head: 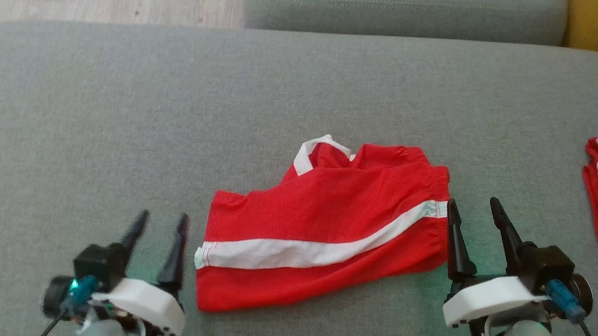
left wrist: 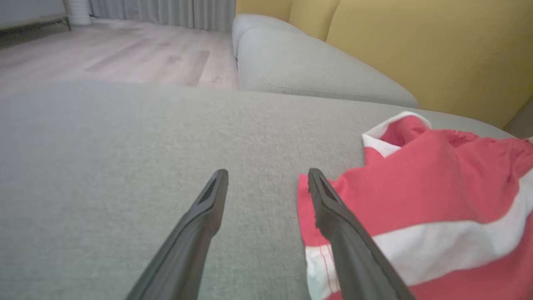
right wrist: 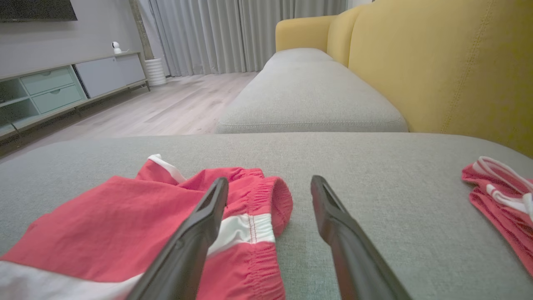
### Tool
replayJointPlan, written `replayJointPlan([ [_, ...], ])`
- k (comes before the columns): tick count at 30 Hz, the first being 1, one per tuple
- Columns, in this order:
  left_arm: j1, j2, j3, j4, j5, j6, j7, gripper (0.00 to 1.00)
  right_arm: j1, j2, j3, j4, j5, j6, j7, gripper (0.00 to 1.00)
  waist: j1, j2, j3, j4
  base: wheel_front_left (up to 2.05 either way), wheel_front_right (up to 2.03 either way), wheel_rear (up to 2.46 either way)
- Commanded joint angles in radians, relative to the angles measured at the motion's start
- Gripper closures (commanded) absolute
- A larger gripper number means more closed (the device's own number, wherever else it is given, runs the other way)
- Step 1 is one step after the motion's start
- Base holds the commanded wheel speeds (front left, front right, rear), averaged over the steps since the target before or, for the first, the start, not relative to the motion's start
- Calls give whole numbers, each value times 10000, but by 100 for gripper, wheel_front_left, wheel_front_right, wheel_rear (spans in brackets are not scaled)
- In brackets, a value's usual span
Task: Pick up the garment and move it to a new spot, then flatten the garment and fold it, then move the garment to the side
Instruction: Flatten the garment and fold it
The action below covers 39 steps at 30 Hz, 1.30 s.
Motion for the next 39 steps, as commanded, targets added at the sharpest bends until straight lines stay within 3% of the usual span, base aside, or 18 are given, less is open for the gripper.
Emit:
replayJointPlan([
  [1,23,70,690,-534,393,243,-64,0,-251,-1,230,-345,-84,33,-80,0,0,0,-117,-58,0,0,0],
  [7,995,-362,1818,-1608,1771,634,-64,0,25,-1,236,-204,-466,33,-80,0,0,0,-350,-64,0,0,0],
  [12,1445,-682,2228,-1747,2263,300,-64,0,142,-1,206,-17,-465,33,-80,0,0,0,-408,-3,0,0,0],
  [16,1467,-841,2325,-1590,2253,-256,-64,0,145,-1,228,29,-389,33,-80,0,0,0,-417,12,0,0,0],
  [20,1287,-921,2112,-911,1654,-983,-64,0,124,-1,350,100,-284,33,-80,0,0,0,-377,-40,0,0,0],
  [23,979,-935,1743,-349,1001,-1227,-64,0,117,-1,419,182,-252,33,-80,0,0,0,-279,-120,0,0,0],
  [33,-51,-847,-245,622,-1746,-1339,-64,0,-54,-1,460,276,-200,33,-80,0,0,0,149,-401,0,0,0],
  [39,-361,-493,-431,834,-2228,-1340,-64,0,-101,-1,412,288,-172,33,-80,0,0,0,263,-454,0,0,0],
])
